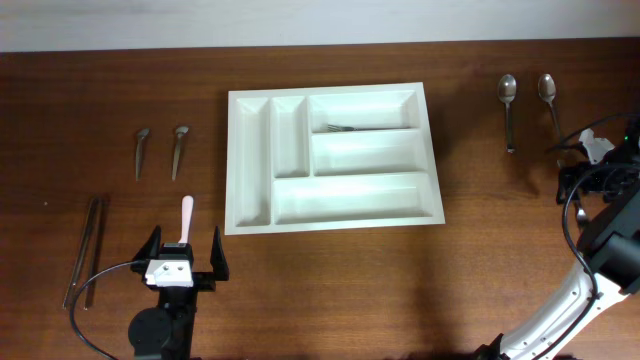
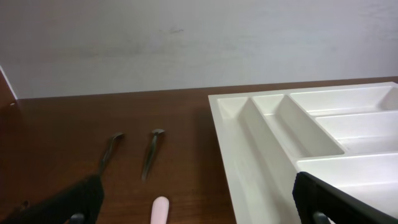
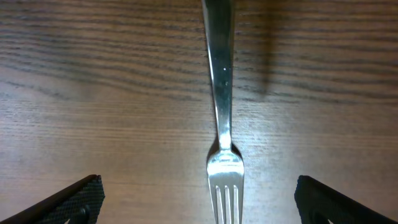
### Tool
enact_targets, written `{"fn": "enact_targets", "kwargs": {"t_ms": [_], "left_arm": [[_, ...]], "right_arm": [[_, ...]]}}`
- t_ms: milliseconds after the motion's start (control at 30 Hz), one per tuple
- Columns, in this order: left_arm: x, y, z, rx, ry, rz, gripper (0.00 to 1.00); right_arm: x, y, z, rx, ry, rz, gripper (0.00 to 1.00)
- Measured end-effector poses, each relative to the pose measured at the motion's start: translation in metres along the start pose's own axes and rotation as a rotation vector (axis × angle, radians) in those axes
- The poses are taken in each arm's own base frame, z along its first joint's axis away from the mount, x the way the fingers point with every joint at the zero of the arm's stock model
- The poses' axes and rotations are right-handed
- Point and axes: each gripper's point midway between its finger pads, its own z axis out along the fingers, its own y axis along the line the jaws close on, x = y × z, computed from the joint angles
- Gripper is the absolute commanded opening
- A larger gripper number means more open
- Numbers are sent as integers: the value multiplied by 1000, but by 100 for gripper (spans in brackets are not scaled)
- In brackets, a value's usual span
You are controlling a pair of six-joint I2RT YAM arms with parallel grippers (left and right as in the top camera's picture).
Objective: Pack container
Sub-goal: 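Return the right gripper to the remaining fork and lower onto it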
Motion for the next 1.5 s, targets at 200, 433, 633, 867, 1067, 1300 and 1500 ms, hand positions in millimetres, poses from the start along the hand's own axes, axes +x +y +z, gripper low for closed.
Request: {"fn": "enact_targets", "kwargs": {"t_ms": [200,433,633,867,1067,1300,1500], "left_arm": [[0,0,0,0,0,0,99],[0,0,0,0,0,0,99],[0,0,0,0,0,0,99],[0,0,0,0,0,0,99],[0,0,0,0,0,0,99],[0,0,0,0,0,0,99],[0,0,0,0,0,0,99]], "right_arm": [[-8,-5,4,21,-18,-6,99],[-12,1,25,14,26,-29,99],[-13,4,37,16,57,-46,99],[-14,2,37,27,55,-46,98],[-14,2,37,30,55,-48,71],[-14,2,37,30,55,-41,43],[-14,1,37,31,55,-38,24]]}}
